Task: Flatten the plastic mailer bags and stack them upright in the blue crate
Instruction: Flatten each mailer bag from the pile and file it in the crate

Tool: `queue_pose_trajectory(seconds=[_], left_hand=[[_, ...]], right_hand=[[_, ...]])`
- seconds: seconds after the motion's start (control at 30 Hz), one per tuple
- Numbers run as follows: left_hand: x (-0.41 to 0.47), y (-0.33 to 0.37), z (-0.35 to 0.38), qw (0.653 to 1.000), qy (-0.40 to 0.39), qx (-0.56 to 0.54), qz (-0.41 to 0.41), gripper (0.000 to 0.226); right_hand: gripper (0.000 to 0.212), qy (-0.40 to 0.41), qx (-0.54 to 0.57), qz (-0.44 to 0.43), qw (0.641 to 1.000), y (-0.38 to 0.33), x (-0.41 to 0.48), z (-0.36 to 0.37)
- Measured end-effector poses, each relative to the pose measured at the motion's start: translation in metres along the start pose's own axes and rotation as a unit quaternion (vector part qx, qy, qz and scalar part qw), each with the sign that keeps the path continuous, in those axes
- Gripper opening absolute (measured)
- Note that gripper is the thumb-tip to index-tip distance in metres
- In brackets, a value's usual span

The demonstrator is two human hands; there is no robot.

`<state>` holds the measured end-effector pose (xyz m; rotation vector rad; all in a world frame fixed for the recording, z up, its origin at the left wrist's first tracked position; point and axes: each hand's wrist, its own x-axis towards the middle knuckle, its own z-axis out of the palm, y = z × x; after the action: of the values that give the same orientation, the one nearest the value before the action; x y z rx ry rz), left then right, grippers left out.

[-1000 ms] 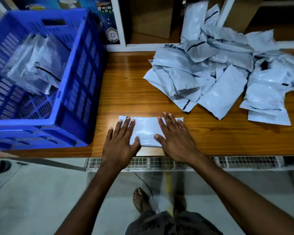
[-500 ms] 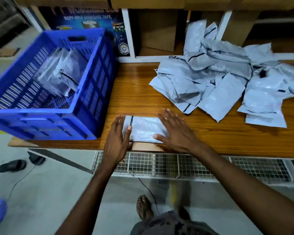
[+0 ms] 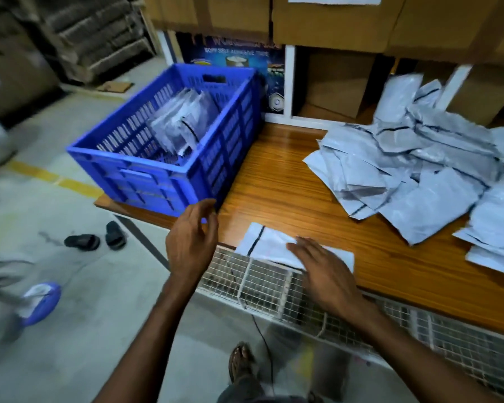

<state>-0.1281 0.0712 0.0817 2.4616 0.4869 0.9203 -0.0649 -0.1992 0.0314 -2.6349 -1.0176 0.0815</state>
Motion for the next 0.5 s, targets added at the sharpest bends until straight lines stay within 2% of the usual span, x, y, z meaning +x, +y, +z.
queue_pose_trajectory(seconds=[0.13, 0.2, 0.27, 0.37, 0.43, 0.5], left_hand=[[0.06, -0.009, -0.022, 0.992, 0.097, -0.078, 0.003, 0.02], [0.096, -0.02, -0.03, 0.989, 0.133, -0.059, 0.017, 0.018], [0.136, -0.039, -0.039, 0.989, 0.135, -0.029, 0.044, 0.02], [0.194, -0.086, -0.045, 0.994, 0.074, 0.049, 0.061, 0.034], [0.231, -0.123, -0.048, 0.995, -0.001, 0.09, 0.048, 0.052], [0.268, -0.154, -0.052, 0.985, -0.091, 0.134, 0.052, 0.069]], right_hand=[[0.069, 0.142, 0.024, -0.012, 0.989, -0.032, 0.039, -0.04], [0.069, 0.195, 0.035, -0.02, 0.98, -0.058, 0.071, -0.065], [0.068, 0.238, 0.057, -0.027, 0.969, -0.088, 0.109, -0.086], [0.067, 0.269, 0.123, -0.045, 0.954, -0.134, 0.169, -0.105], [0.067, 0.271, 0.16, -0.05, 0.948, -0.163, 0.215, -0.114], [0.066, 0.24, 0.227, -0.035, 0.943, -0.193, 0.263, -0.121]])
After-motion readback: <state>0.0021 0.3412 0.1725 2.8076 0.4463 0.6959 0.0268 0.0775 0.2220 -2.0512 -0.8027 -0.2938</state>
